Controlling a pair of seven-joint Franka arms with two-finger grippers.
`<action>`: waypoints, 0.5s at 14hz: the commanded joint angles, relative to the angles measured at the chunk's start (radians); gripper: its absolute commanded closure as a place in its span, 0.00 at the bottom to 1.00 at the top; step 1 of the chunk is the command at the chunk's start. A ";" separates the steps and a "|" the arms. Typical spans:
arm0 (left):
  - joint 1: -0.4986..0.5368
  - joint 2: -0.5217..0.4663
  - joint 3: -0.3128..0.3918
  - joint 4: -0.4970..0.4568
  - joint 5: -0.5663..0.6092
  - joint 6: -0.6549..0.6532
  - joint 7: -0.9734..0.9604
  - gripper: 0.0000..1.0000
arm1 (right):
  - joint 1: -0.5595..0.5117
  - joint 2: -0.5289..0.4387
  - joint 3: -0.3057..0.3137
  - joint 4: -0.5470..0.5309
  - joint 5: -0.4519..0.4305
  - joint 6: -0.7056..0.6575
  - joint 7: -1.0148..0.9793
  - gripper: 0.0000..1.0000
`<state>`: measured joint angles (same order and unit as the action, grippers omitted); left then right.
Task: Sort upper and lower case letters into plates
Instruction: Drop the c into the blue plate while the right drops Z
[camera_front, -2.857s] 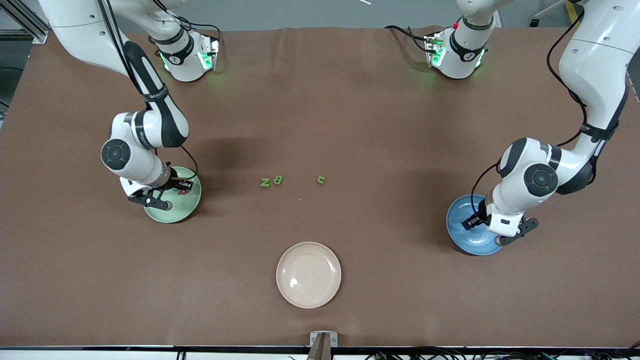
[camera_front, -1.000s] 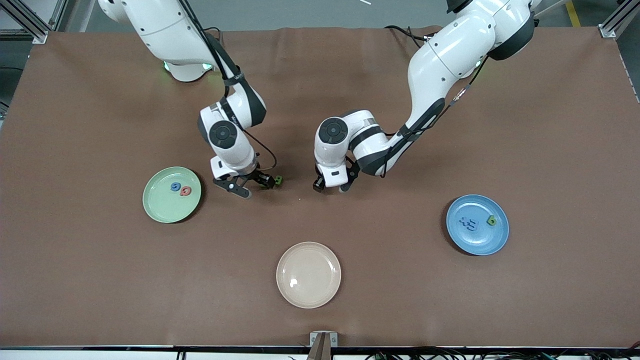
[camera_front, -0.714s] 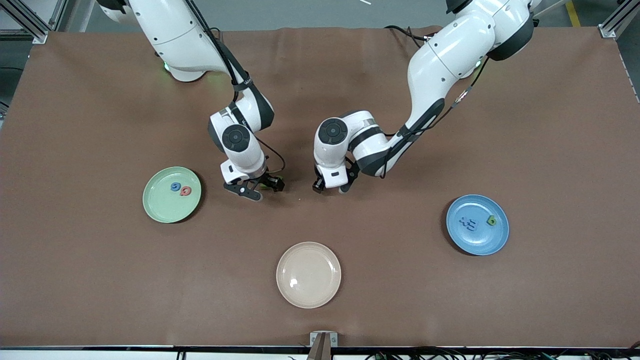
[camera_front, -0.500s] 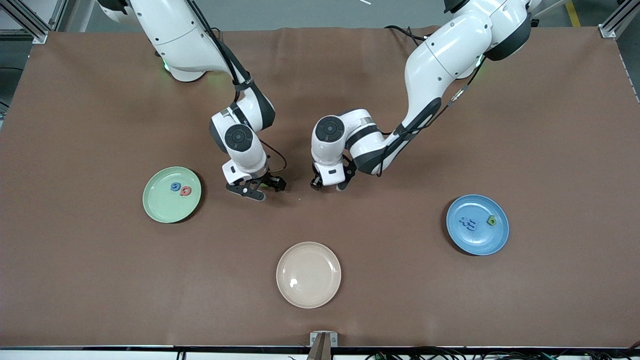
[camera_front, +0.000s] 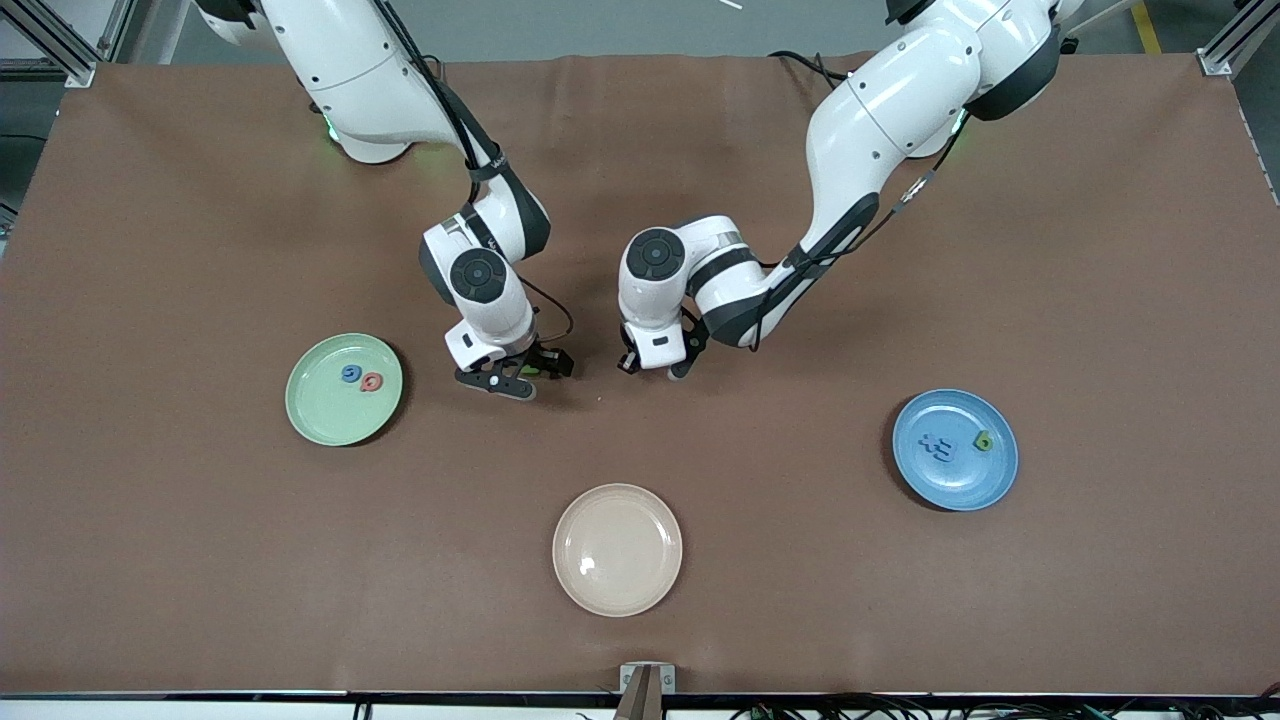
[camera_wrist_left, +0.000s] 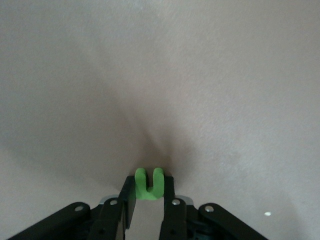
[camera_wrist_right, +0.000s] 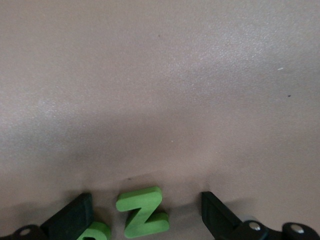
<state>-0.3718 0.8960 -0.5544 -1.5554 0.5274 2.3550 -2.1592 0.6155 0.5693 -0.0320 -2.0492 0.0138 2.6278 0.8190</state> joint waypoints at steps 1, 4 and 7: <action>0.007 0.012 0.004 0.038 0.011 0.004 0.015 1.00 | 0.010 -0.061 -0.008 -0.094 -0.014 0.003 -0.012 0.00; 0.066 -0.031 0.005 0.058 0.025 -0.020 0.048 1.00 | 0.007 -0.065 -0.008 -0.092 -0.014 0.009 -0.012 0.01; 0.155 -0.077 0.002 0.104 0.043 -0.091 0.209 1.00 | 0.000 -0.072 -0.008 -0.092 -0.014 0.009 -0.012 0.03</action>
<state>-0.2694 0.8630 -0.5447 -1.4670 0.5529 2.3196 -2.0336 0.6154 0.5245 -0.0350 -2.1024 0.0137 2.6286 0.8115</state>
